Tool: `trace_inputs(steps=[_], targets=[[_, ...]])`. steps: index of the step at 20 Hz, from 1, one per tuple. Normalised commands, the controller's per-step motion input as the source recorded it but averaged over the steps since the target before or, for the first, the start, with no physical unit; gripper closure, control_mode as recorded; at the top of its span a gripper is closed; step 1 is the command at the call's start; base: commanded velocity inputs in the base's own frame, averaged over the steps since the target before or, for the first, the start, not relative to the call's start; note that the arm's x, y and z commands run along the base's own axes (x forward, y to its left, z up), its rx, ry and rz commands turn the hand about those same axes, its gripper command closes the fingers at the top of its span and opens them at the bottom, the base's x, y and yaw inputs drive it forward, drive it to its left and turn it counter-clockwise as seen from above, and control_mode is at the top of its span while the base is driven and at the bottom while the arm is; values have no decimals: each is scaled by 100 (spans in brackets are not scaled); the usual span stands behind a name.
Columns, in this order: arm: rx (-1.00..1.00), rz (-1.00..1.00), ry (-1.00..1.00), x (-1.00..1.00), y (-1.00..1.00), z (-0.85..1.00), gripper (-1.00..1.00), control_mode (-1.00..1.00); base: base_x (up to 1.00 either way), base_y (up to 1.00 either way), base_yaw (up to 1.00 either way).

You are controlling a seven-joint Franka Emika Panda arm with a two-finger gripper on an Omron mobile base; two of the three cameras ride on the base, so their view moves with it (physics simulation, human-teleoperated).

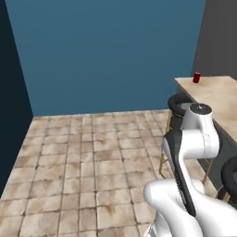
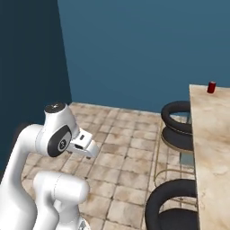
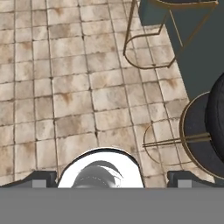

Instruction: Four empty soda cans are scattered around the kitchen. Gather all the cans and cluster them next to the stove for recycling.

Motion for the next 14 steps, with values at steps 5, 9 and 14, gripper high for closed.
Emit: trace_inputs(steps=[5, 9, 14], targets=[[0, 0, 0, 0, 0, 0, -100, 100, 65, 38, -11], [0, 0, 0, 0, 0, 0, -100, 100, 65, 40, -8], [0, 0, 0, 0, 0, 0, -100, 100, 65, 40, -8]])
